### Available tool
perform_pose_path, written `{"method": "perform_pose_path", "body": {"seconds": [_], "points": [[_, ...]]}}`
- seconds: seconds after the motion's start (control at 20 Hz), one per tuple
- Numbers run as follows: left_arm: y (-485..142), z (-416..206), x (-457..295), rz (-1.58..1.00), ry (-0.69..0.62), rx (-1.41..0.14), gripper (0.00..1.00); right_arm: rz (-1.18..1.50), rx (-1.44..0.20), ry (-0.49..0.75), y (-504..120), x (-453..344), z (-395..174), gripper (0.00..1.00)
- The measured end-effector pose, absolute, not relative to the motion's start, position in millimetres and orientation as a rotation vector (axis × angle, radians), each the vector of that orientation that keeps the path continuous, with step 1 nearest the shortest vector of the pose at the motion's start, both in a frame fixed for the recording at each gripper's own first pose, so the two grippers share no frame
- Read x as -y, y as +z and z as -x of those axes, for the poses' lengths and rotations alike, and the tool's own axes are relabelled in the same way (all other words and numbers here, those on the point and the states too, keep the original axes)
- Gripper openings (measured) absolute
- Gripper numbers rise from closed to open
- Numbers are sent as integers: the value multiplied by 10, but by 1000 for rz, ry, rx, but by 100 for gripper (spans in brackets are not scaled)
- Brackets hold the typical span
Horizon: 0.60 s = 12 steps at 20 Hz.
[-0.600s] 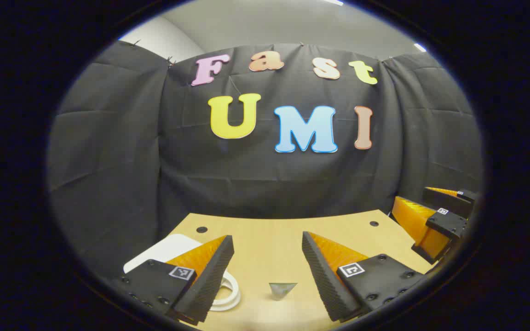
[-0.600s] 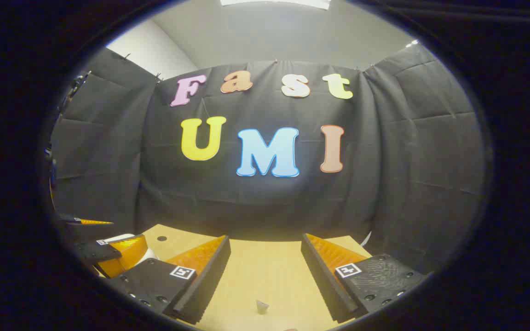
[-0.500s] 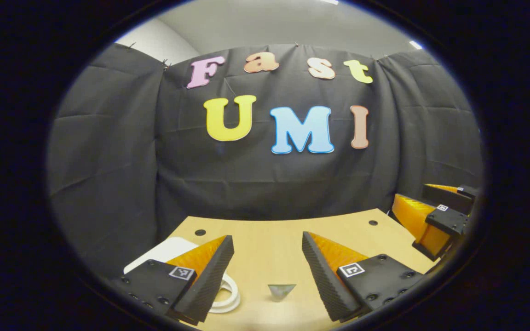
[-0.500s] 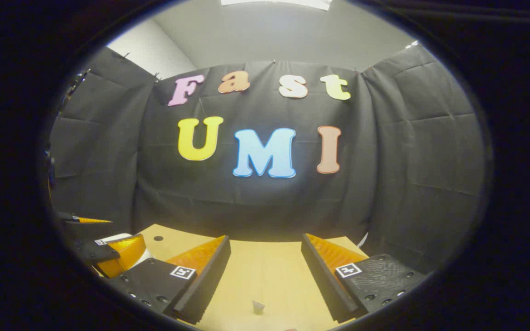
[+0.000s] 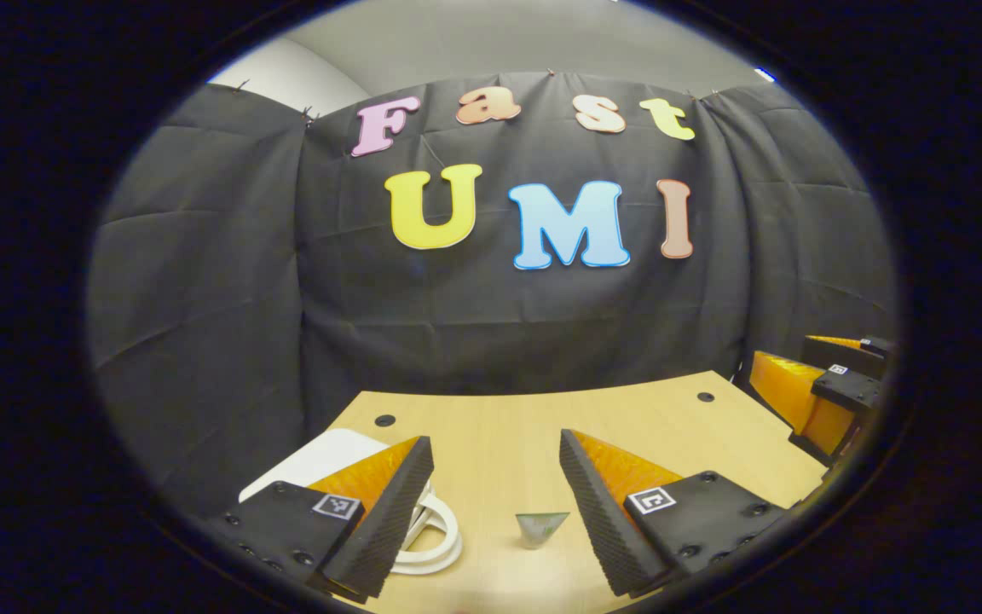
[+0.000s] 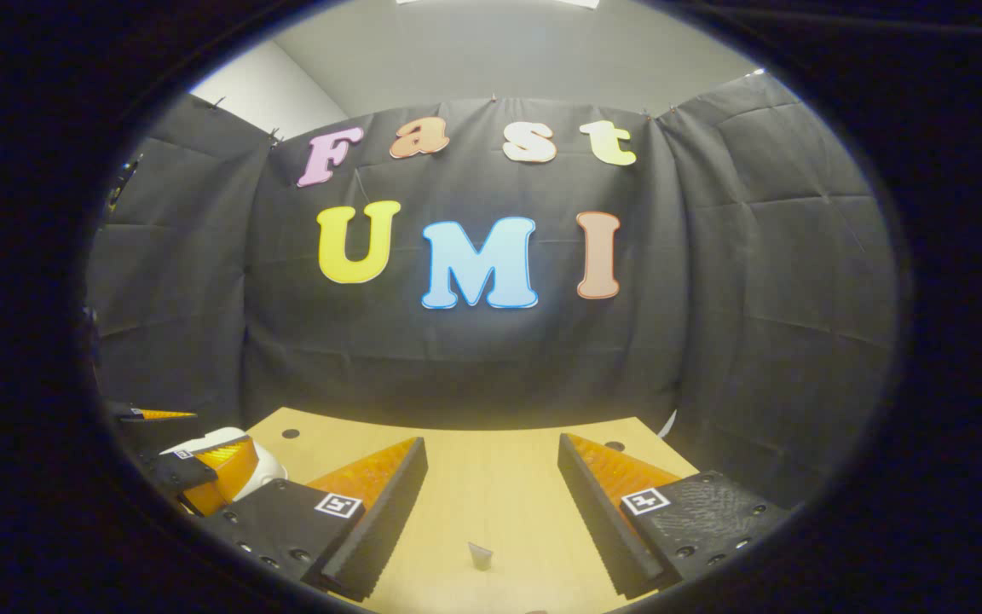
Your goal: First open the suitcase, pack the skin care products into it, and then close the suitcase.
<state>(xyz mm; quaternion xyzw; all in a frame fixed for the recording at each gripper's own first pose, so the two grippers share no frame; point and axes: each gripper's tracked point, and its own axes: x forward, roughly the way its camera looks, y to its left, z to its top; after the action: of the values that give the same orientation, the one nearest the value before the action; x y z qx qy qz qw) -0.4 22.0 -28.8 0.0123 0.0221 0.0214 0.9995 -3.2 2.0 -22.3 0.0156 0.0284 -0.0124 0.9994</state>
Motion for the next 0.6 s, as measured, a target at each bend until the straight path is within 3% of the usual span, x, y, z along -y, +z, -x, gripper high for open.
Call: {"method": "perform_pose_path", "body": {"seconds": [0.35,0.6], "points": [[-514,-103,-558,-84,113,-93,98,-14,-61,-12,-275,-109,-6,94],[-1539,-324,-819,-155,126,-374,100,-16,-93,-60,-391,72,-20,94]]}}
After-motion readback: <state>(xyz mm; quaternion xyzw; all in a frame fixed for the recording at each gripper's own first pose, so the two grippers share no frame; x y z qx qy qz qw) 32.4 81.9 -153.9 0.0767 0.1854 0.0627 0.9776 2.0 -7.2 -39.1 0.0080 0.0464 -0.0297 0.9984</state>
